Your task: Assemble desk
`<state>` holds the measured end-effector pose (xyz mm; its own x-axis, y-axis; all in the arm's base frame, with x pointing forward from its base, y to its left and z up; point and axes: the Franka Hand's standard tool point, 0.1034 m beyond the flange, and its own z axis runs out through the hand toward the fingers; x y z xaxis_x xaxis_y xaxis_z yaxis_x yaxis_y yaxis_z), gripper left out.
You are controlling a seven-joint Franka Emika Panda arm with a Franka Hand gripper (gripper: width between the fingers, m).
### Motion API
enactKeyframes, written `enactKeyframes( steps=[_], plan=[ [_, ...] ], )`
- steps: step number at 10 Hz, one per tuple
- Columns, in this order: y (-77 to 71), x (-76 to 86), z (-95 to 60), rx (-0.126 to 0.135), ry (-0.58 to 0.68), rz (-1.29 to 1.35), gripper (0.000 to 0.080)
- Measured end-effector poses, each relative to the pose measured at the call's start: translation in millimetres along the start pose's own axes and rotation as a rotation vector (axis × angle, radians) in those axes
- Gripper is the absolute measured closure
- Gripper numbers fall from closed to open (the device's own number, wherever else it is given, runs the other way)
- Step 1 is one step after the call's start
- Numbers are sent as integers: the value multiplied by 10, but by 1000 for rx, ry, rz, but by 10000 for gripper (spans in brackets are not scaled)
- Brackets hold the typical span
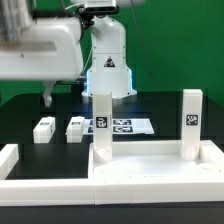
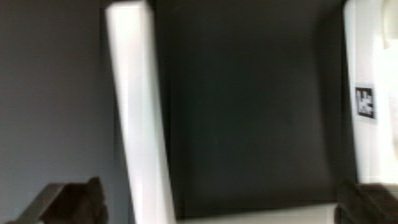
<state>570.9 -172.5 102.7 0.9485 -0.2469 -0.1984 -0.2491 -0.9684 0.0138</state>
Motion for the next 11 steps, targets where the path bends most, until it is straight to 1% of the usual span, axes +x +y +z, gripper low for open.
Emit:
enactKeyframes(
  steps=[1, 2, 3, 6, 7, 8, 9, 10, 11],
  plan=[
    [-9, -95, 107, 36, -23, 70, 150],
    [12, -190, 175, 117, -56, 165, 150],
    [45, -221, 158, 134, -75, 258, 150],
    [10, -210, 168, 125, -83, 437, 150],
    [15, -218, 180, 131, -84, 407, 150],
    [27, -311, 261, 199, -111, 381, 150],
    [59, -435, 323, 237, -155, 371, 150],
    [56, -472, 346, 244, -163, 371, 150],
    [30, -465, 334, 243, -161, 369, 150]
  ],
)
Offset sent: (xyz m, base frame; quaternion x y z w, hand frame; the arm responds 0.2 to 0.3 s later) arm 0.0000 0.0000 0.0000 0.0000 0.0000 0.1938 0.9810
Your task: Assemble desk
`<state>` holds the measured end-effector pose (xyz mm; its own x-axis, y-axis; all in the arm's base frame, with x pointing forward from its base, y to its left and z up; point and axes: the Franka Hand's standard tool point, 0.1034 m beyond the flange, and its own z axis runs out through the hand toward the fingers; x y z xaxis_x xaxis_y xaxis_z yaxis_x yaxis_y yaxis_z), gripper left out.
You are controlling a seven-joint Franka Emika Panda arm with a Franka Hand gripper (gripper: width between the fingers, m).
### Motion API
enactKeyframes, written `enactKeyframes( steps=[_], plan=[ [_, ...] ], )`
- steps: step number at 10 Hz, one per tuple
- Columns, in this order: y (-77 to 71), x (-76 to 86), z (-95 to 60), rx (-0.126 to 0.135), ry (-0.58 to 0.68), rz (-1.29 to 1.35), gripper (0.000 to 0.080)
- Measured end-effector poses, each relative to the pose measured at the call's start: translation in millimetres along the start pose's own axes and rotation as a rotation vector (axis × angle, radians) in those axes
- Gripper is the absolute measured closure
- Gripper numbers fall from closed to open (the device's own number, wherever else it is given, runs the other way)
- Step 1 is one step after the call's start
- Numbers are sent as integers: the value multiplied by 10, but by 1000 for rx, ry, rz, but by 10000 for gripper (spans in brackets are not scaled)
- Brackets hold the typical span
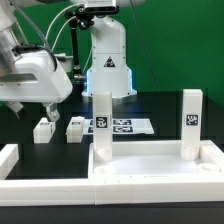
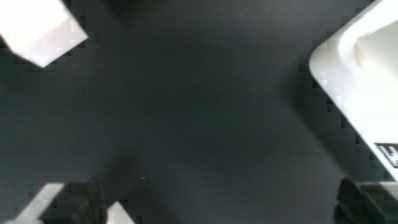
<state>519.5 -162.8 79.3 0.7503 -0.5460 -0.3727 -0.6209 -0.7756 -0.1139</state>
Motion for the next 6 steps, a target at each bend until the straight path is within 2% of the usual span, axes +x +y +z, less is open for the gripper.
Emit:
enactKeyframes(
  steps=[3, 4, 5, 6],
  plan=[
    [10, 2, 10, -1, -1, 1, 150],
    [40, -37, 41, 10, -27, -20, 150],
    [189, -182, 166, 71, -151, -35, 150],
    [329, -251, 242, 103, -236, -46, 150]
  ],
)
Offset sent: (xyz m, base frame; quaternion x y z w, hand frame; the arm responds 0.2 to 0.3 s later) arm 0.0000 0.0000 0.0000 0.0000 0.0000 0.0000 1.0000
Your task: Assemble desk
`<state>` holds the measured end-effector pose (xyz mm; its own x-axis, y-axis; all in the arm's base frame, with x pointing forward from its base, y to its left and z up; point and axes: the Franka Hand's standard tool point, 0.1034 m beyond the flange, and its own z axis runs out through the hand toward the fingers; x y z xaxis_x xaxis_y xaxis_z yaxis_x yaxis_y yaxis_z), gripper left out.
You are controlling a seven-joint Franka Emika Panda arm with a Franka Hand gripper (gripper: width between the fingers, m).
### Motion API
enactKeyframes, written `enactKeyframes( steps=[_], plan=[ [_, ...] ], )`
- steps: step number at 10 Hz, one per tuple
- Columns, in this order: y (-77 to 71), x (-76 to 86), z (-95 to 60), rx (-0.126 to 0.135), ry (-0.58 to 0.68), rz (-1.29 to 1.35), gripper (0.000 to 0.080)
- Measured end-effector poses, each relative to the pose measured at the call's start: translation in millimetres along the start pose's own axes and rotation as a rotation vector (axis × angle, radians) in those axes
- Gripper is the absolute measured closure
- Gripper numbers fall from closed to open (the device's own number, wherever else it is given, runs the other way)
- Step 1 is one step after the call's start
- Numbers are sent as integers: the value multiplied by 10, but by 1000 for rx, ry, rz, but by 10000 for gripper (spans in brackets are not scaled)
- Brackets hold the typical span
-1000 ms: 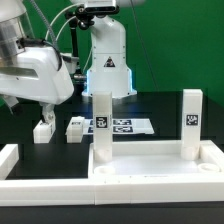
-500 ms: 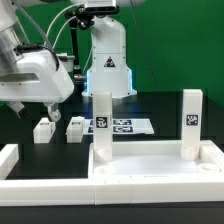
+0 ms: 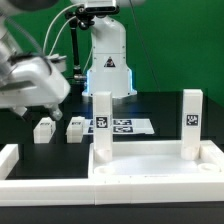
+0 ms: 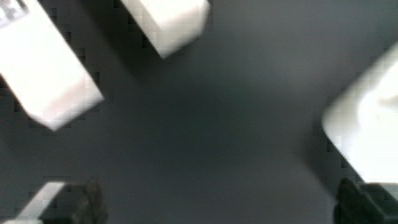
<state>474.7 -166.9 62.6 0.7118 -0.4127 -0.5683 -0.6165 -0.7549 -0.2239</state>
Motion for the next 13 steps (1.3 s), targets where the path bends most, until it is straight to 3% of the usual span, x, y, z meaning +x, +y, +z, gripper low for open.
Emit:
enactKeyframes(
  steps=[1, 2, 3, 4, 7, 9, 13],
  plan=[
    [47, -124, 51, 26, -109, -23, 150],
    [63, -143, 53, 13, -172, -30, 150],
    [67, -149, 48, -22, -229, -30, 150],
    [83, -151, 85, -18, -296, -25, 150],
    [112, -74, 114, -25, -295, -22, 150],
    [185, -122, 279, -52, -338, 1, 150],
    [12, -260, 440, -89, -364, 13, 150]
  ],
)
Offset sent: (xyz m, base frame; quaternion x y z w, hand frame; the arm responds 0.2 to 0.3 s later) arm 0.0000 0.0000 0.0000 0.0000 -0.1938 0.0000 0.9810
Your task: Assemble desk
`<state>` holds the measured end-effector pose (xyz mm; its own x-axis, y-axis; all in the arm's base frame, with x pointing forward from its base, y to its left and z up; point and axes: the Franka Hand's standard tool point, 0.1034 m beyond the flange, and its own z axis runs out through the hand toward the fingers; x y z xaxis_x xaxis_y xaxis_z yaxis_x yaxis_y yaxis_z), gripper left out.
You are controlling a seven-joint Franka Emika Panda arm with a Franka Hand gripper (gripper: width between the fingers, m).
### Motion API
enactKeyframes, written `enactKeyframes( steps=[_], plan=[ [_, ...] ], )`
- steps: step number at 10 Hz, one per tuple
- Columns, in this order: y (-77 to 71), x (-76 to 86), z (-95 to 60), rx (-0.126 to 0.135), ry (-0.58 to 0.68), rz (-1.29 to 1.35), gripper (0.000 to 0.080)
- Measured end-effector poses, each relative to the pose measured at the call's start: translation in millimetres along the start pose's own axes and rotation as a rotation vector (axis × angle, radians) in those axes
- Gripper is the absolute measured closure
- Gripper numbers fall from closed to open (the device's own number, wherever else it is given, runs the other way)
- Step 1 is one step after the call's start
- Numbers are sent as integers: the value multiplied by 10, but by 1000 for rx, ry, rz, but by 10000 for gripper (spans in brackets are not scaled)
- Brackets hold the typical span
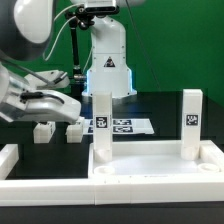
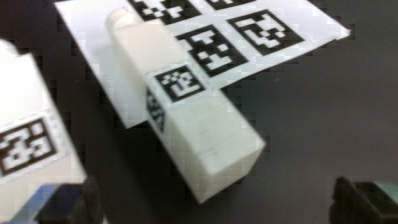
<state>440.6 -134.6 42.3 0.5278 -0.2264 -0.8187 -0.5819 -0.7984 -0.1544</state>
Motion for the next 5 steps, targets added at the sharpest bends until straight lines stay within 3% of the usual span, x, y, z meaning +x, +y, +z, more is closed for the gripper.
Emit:
enactKeyframes(
  steps=[3, 5],
  plan=[
    [21, 12, -1, 2, 3, 2, 150],
    [25, -25, 83, 1, -12, 9, 150]
  ],
)
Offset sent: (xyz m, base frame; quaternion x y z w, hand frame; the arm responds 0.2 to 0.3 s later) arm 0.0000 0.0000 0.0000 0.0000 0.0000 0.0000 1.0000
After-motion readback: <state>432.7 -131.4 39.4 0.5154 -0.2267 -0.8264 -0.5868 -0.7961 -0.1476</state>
